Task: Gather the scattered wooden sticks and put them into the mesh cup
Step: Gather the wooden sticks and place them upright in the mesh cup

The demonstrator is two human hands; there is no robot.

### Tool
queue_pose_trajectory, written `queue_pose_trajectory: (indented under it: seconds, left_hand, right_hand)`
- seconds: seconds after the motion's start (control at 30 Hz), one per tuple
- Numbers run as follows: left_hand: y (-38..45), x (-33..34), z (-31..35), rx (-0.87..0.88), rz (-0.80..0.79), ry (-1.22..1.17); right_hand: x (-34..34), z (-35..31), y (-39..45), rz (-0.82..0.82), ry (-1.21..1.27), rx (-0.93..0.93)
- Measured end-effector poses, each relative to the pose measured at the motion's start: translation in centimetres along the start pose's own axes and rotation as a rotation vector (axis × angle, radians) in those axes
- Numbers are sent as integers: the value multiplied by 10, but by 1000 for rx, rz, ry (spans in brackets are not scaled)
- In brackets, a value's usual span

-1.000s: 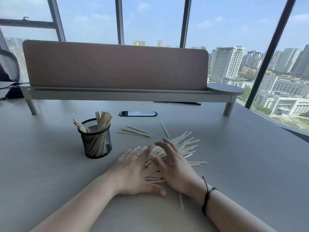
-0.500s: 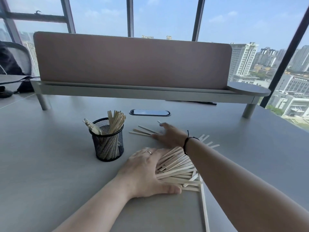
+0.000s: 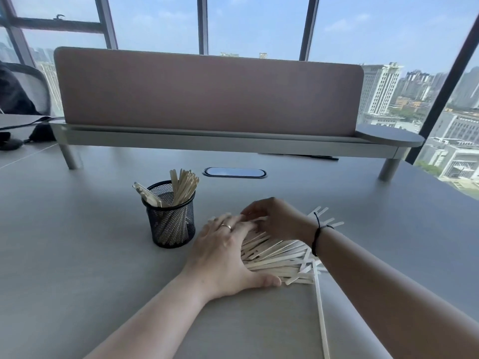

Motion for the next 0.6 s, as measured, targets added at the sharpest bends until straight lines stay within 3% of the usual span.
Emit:
queue_pose_trajectory:
  seconds: [0.3,0.47,0.6]
  left_hand:
    - [-4,5,11,25,-84,-18]
    - [-5,10,10,43,-125,16]
    - [-2,17,10,83,-134,19]
  right_hand:
    - [-8,-9,-69,16,-4,-8]
    - [-57,24,-97,167,-181,66]
    - [-47,59,-122,57,-352,104]
Point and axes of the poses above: each hand's wrist, its own y-axis towards the middle knuckle, its own x-axis out of the palm, z = x × y, the point moved 9 cm from there along y, towards the middle knuckle, and after that the axes turned 3 degrees about -y, right-handed, at the moved point
